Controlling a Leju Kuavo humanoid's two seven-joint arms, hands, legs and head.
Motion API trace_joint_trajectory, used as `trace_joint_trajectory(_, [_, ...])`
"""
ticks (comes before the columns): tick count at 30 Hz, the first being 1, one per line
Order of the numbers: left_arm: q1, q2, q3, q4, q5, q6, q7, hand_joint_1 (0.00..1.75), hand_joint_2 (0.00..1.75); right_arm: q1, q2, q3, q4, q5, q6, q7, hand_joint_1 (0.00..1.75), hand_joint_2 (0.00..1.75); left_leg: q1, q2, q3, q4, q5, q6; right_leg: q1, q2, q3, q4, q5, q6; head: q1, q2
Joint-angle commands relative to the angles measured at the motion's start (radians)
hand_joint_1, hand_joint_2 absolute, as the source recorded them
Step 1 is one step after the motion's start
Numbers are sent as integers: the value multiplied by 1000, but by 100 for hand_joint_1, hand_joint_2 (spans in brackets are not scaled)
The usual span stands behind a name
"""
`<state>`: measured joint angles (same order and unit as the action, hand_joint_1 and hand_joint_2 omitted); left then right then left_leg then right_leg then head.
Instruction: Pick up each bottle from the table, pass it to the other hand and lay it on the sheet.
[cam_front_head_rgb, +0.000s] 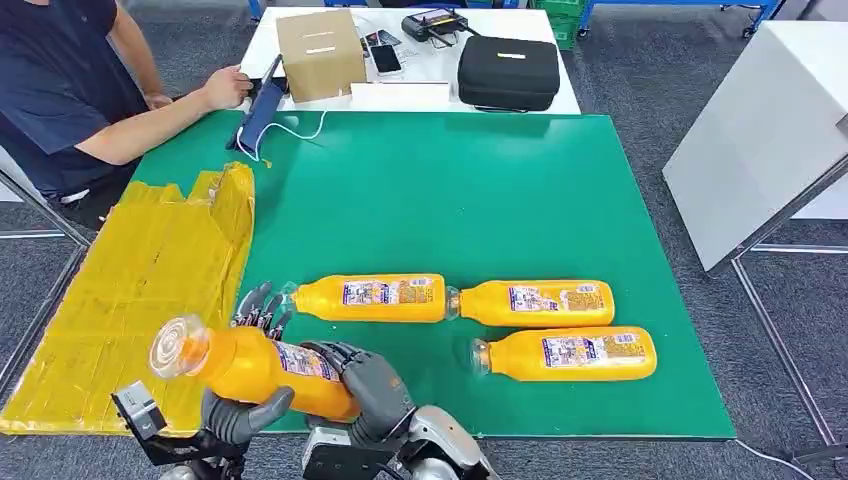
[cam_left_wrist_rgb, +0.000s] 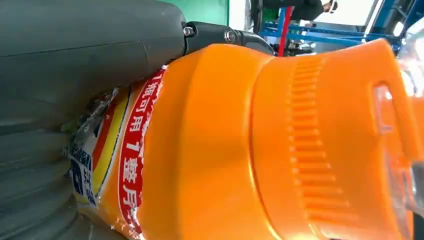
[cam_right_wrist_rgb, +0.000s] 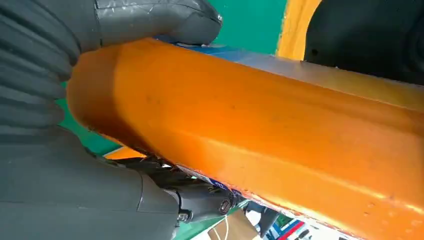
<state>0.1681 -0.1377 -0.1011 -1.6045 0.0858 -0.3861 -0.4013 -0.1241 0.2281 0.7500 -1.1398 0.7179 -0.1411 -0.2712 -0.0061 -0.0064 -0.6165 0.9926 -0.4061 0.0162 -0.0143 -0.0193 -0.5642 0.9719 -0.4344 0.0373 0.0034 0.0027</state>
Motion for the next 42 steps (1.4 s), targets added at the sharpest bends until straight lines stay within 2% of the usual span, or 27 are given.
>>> trace_joint_trajectory(1, [-66,7,-19,78,-51,19,0,175,175,-18,0,79,99,8,9,2,175,175,1,-2,4,-1,-1,-2,1,-1,5,-2,-1,-2,0,0])
trace_joint_trajectory(21, [-61,3,-6,69,-56,2,-25,175,175,-5,-9,56,84,24,-18,7,175,175,1,-1,2,-1,0,-1,1,-1,3,-1,0,-1,0,0])
trace_joint_trajectory(28, [-61,21,45,-2,-113,46,-37,175,175,9,-47,-37,-79,44,-85,79,175,175,2,-1,3,1,-2,-2,2,0,5,-1,-2,-2,0,0])
trace_joint_trajectory(29, [-63,28,57,-23,-166,82,-52,175,175,12,-57,-61,-122,67,-107,105,169,175,1,-1,2,0,-1,-1,1,-1,3,-1,-1,-1,0,0])
trace_joint_trajectory(30, [-77,46,66,-44,-341,219,-84,175,175,5,-73,-92,-155,98,-146,150,0,175,2,-2,2,1,-2,-2,2,-1,4,0,-2,-2,0,0])
trace_joint_trajectory(31, [-109,64,75,-44,-423,277,-67,175,175,-18,-107,-120,-196,100,-131,182,0,0,2,-2,1,1,-1,-1,2,-1,3,0,-1,-1,0,0])
trace_joint_trajectory(34, [-192,120,126,-18,-708,454,-13,175,175,-37,-164,-235,-282,96,-58,192,0,0,1,-4,-1,1,1,-1,1,-3,1,0,0,-1,0,0])
trace_joint_trajectory(37, [-226,182,152,53,-992,628,44,175,175,-45,-209,-288,-329,80,-18,204,0,0,2,-4,0,1,1,-1,2,-3,3,0,0,-1,0,0])
trace_joint_trajectory(42, [-281,269,148,251,-1223,760,86,175,175,-158,-263,-332,-247,8,38,219,0,0,0,-1,3,-1,2,0,0,0,4,-1,1,0,0,0])
